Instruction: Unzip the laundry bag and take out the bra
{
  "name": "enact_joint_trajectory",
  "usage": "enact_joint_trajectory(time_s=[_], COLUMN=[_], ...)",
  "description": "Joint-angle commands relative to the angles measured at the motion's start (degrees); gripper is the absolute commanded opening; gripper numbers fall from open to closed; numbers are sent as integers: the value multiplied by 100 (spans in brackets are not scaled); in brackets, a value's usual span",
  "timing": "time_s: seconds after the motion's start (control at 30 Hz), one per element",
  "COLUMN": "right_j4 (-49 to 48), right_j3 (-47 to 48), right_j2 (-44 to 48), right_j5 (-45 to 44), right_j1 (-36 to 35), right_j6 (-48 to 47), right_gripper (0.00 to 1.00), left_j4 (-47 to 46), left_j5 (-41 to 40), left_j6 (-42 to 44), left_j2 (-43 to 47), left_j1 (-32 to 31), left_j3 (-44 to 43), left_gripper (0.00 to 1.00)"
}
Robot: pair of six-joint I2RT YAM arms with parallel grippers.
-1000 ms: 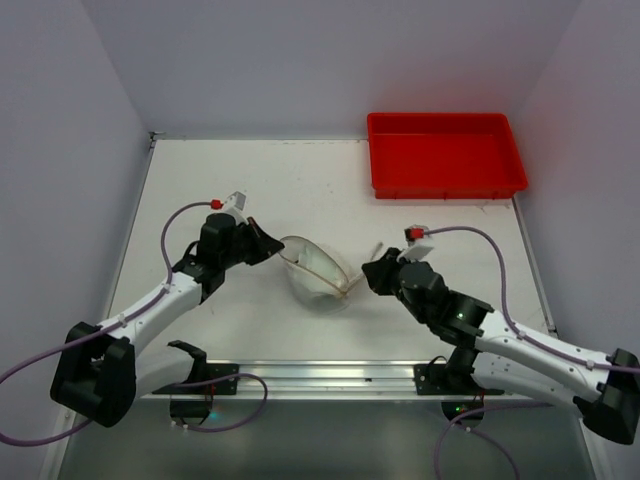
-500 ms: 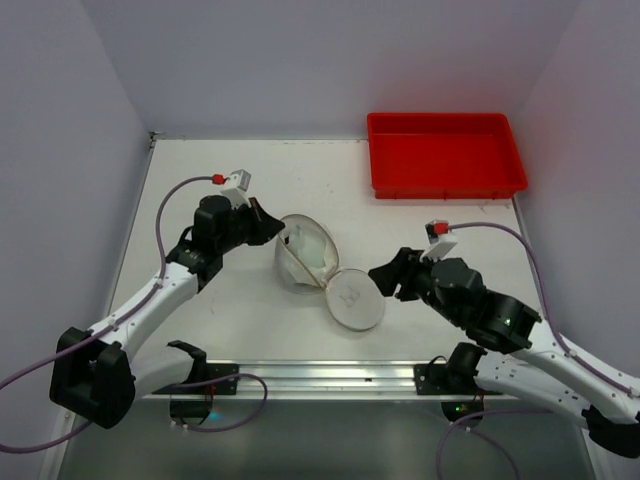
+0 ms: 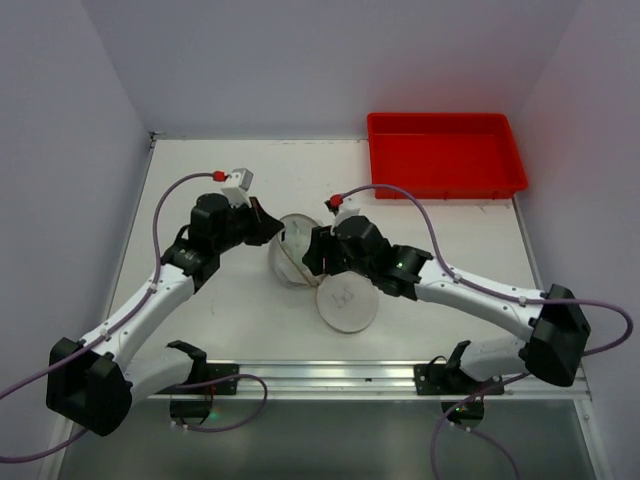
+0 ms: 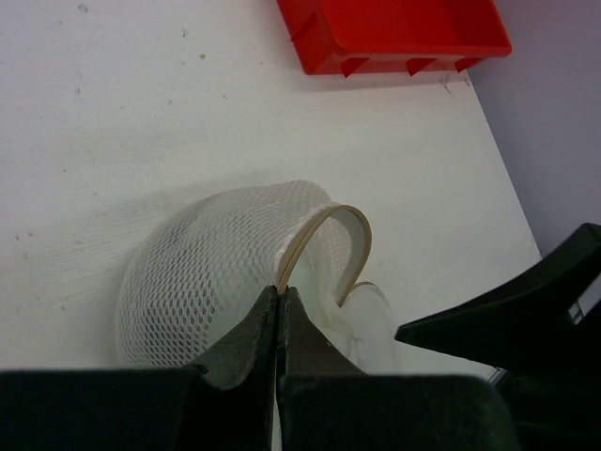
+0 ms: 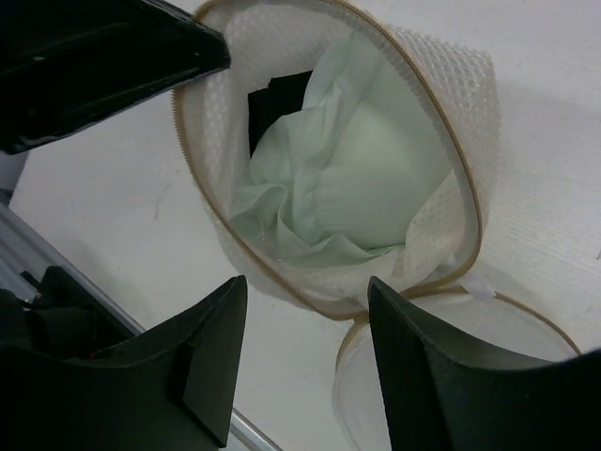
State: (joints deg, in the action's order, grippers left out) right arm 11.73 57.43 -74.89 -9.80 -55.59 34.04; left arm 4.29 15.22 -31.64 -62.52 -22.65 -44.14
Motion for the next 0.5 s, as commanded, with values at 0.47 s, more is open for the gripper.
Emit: enact_joint_trajectory(time_s=[0.47], right_j4=[-1102], right_j3=[990], right_j2=[-2028], right_j5=[-1067], right_j1=[-22], right_j6=[-82], right_gripper=[82], left_j4=[89], left_j5=[16], left_j6=[-18], left_j2=[355], left_j1=[-90], left_j3=[239], left_gripper=[0])
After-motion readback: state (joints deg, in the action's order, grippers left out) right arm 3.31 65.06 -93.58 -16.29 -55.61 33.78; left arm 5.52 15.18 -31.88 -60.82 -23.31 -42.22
